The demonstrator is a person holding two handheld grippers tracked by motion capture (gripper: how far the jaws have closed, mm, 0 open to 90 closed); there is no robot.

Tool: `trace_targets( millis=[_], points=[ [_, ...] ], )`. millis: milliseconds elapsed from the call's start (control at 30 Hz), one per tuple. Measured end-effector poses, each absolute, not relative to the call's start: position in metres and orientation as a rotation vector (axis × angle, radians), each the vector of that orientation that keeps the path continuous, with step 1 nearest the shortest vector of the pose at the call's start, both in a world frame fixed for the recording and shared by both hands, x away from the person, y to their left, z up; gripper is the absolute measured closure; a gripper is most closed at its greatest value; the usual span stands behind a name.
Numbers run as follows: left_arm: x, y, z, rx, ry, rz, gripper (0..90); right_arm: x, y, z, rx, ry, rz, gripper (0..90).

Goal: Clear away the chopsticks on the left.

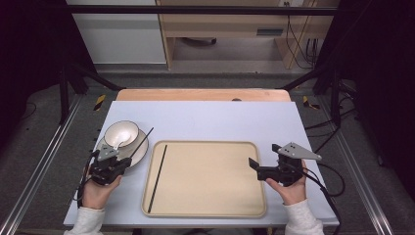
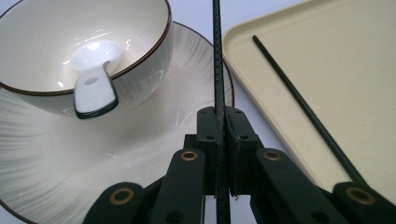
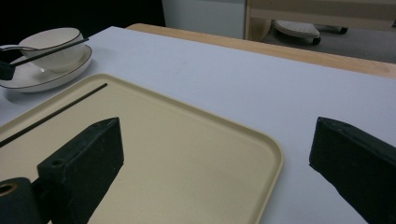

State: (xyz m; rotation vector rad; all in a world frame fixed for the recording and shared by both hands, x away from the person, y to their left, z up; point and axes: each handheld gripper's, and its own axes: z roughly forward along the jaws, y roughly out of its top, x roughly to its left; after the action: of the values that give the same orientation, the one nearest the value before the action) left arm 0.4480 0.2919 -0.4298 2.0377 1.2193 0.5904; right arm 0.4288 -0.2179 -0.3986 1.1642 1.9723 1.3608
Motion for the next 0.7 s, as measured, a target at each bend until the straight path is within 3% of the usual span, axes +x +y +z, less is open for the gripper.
trace_targets(
  millis=[700],
  points=[
    [0.426,0.256,-0.415,1.950,1.205,0.628,84.9,0.428,-0.219,-0.397,1.165,1.963,1.369,2.6]
  ],
)
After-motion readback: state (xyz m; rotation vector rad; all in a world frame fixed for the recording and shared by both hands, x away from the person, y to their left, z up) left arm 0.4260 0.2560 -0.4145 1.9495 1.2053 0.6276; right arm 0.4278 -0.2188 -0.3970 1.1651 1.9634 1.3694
